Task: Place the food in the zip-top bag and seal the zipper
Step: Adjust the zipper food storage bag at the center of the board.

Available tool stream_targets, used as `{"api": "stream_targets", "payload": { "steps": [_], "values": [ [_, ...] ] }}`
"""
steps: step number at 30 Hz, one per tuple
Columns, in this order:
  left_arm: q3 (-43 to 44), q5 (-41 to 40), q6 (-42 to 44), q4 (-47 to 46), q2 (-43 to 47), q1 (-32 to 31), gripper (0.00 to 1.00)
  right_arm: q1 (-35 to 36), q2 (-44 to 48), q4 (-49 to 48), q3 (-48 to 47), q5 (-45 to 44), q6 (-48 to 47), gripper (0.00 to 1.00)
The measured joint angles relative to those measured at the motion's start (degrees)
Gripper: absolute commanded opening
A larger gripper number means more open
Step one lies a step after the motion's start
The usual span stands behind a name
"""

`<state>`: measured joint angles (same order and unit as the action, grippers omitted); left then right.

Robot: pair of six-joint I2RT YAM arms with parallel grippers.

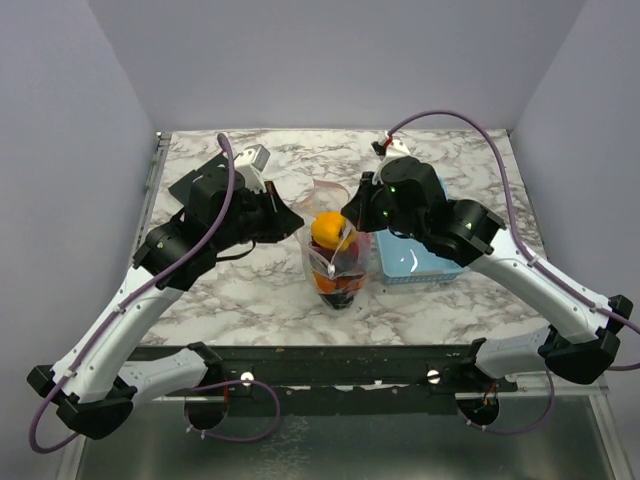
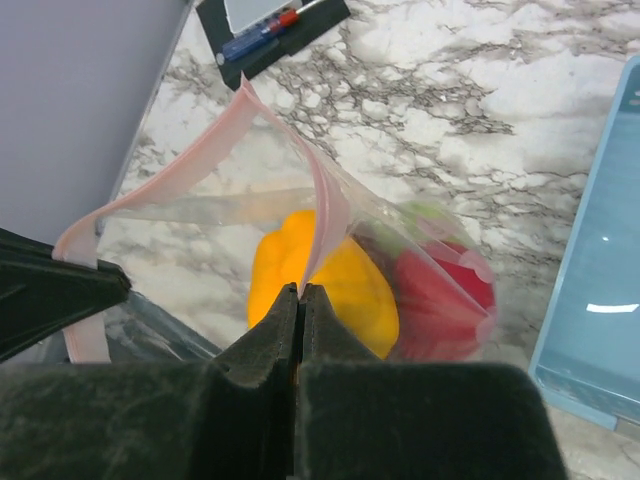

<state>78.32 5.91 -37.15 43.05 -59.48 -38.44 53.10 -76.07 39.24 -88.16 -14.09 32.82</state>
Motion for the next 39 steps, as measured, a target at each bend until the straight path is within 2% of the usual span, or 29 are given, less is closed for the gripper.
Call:
{"api": "stream_targets", "payload": {
  "steps": [4,10,13,16,22,25,39],
  "values": [
    [-2.03,-0.83,-0.28,-0.7,0.79,0.0,0.0,0.02,0.02,0.98,1.25,-0.02,-1.75,0.01],
    [-16.57,-1.18,-2.95,-4.48,4.37,0.0,0.0,0.02,0.74,0.39,12.66,-0.07,-1.86,0.0],
    [-19.78,-1.11,-3.78,-4.31,4.07,0.0,0.0,-0.09,0.72,1.46,14.34,-0.33,-1.92,0.01],
    [-17.77,-0.96,-3.72,-4.24,2.75,0.0,0.0,-0.09,0.76,1.84,11.78,-1.05,-2.8,0.01],
    [-5.86,-1.05,-2.47,-4.26,0.79,0.04,0.0,-0.13,0.74,4.66,0.7,-2.43,-5.4,0.0],
    [-2.93,-1.01,-2.32,-4.42,0.87,0.07,0.0,-0.13,0.76,4.74,-3.32,-3.1,-6.54,0.01],
    [-8.22,0.35,-3.43,-4.37,1.4,0.07,0.0,-0.2,-3.1,5.35,-3.32,-2.14,-11.41,0.01]
  ]
}}
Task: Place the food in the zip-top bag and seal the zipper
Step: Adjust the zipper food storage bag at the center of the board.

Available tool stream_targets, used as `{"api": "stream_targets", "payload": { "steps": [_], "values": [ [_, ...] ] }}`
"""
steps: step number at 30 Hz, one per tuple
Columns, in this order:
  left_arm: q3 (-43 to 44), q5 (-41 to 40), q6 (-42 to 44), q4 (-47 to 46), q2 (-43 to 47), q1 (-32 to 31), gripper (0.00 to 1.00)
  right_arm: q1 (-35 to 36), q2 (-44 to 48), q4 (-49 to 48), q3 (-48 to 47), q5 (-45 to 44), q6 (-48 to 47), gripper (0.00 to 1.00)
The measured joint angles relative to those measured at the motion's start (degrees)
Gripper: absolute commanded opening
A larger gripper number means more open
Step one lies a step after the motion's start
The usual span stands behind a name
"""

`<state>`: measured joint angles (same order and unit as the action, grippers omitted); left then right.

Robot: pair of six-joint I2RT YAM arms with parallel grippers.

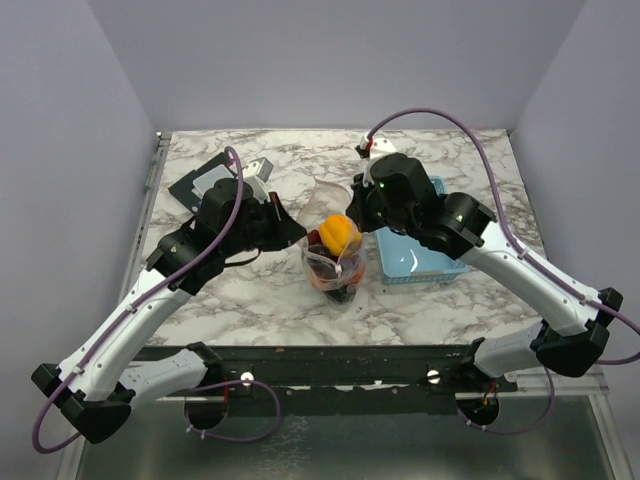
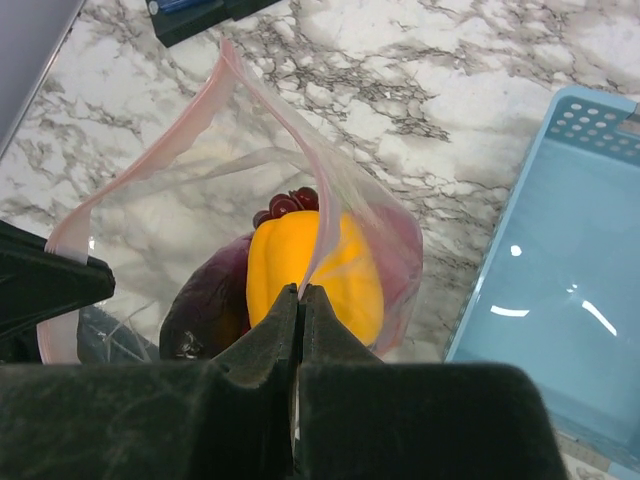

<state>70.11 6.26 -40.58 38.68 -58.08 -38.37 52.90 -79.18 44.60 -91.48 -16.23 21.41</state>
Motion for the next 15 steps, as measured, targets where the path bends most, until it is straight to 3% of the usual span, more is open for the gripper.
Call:
{"api": "stream_targets", "payload": {
  "steps": [6,15],
  "values": [
    [-0.48,2.08,-0.46,-0.5,0.48,0.0,0.0,0.0,-1.77,0.15,-2.32,3.58,-5.55,0.01],
    [-1.01,4.26,-2.34,-1.53,1.99,0.0,0.0,-0.44,-9.88,2.27,-13.25,10.86,-16.87,0.01]
  ]
}}
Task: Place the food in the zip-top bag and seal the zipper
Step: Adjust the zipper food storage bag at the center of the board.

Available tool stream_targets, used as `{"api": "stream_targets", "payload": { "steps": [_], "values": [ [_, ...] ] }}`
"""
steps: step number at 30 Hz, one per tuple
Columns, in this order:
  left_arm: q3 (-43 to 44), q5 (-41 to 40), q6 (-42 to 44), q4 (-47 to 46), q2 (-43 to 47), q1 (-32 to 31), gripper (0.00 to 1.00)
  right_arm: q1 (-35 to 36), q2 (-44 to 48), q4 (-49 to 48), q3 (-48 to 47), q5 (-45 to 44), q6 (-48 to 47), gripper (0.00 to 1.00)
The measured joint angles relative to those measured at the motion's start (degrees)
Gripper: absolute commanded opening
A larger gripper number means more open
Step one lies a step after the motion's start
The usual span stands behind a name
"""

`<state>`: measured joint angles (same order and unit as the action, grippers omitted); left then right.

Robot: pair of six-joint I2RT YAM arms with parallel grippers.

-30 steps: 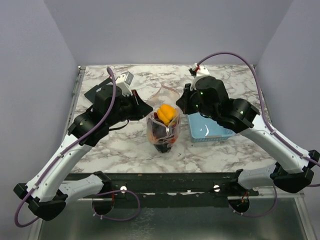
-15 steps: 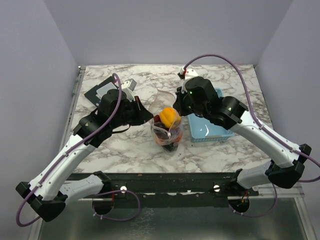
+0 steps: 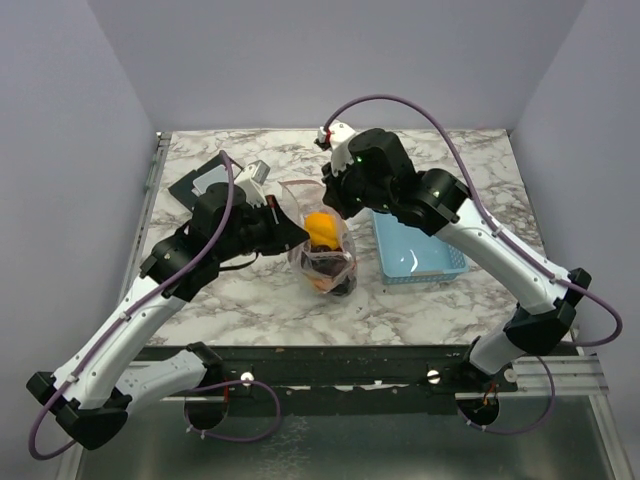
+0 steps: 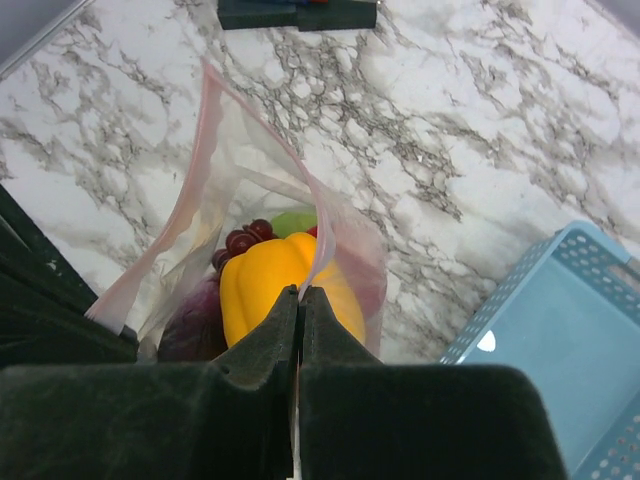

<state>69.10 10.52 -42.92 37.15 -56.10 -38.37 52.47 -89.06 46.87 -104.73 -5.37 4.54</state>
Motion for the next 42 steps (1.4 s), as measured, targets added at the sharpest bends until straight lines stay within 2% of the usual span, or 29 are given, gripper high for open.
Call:
{"api": "stream_targets", "payload": {
  "steps": [6,12,15,20,23,27,34,42],
  "values": [
    [-2.84,-0.55,-3.39,-0.83,2.16,0.0,0.0,-0.48,-3.28,0.22,-2.67,2.43,-6.19,0.01],
    [-8.24,-2.82,-8.61,-4.31,4.17,0.0,0.0,-1.07,-3.78,-0.9,0.31,3.58,-8.68,0.01],
    [-9.68,-3.89,-10.19,-5.51,4.57,0.0,0.0,-1.16,-3.72,-1.55,2.23,4.76,-8.72,0.12],
    [-9.99,-5.16,-11.43,-6.69,4.57,0.0,0.0,-1.16,-2.86,-1.99,3.76,6.29,-8.24,0.45],
    [-9.99,-5.81,-11.85,-7.19,4.57,0.0,0.0,-1.16,-0.87,-2.51,4.57,6.6,-7.5,0.57],
    [-9.99,-6.1,-12.15,-7.52,4.57,0.0,0.0,-1.16,3.69,-3.96,6.95,6.8,-5.44,0.63],
    [-9.99,-6.32,-12.37,-8.04,4.33,0.0,0.0,-1.16,12.79,-6.8,13.94,7.63,-0.52,0.67],
    [-9.99,-6.32,-12.48,-8.79,3.74,0.0,0.0,-1.16,26.6,-13.86,30.67,8.9,3.52,0.7]
  ]
}}
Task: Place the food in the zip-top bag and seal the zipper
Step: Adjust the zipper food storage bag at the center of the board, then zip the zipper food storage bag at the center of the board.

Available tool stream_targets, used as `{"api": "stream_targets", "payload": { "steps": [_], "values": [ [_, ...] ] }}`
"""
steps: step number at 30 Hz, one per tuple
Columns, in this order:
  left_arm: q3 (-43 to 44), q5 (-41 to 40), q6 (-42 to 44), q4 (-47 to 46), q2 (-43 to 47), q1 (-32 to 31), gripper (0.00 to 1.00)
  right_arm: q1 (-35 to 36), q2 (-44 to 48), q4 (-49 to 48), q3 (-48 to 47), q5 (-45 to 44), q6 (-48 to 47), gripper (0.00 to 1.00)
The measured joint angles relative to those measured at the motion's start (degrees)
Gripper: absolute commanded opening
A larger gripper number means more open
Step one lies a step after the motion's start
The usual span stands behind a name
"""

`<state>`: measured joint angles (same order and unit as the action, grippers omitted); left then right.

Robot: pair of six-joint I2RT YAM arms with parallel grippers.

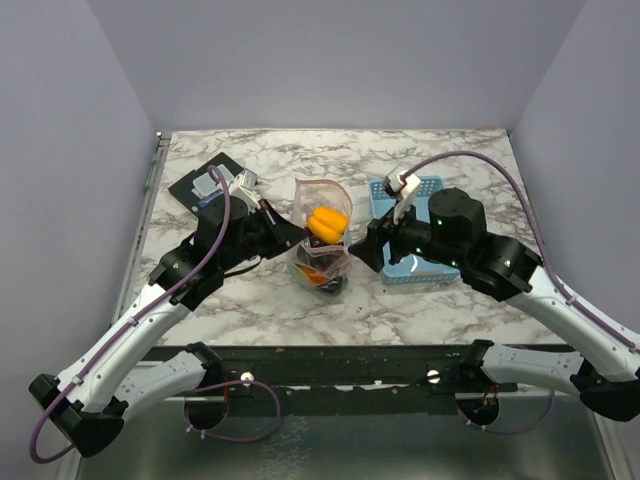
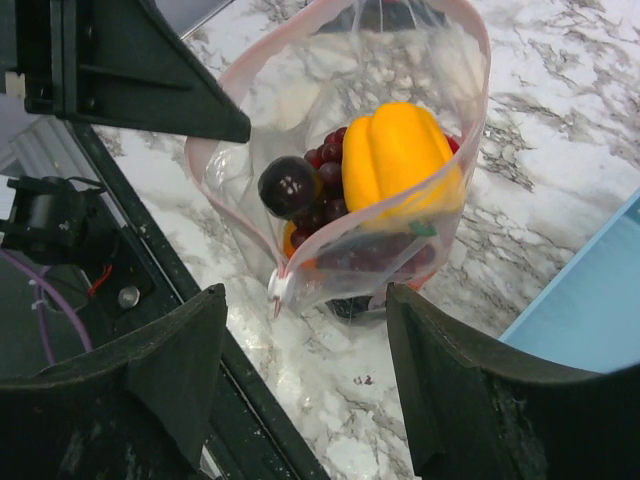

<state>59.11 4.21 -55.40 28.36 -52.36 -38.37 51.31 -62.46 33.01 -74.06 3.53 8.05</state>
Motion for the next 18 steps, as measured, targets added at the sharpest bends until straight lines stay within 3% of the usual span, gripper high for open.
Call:
{"api": "stream_targets", "payload": {
  "steps": [6,18],
  "values": [
    [0.0,0.0,-0.15,-0.04,0.0,0.0,0.0,0.0,8.83,-7.61,11.82,1.31,1.42,0.7],
    [0.0,-0.13,-0.17,-0.37,-0.09,0.0,0.0,0.0,9.2,-19.12,20.83,2.49,2.01,0.68]
  ]
}}
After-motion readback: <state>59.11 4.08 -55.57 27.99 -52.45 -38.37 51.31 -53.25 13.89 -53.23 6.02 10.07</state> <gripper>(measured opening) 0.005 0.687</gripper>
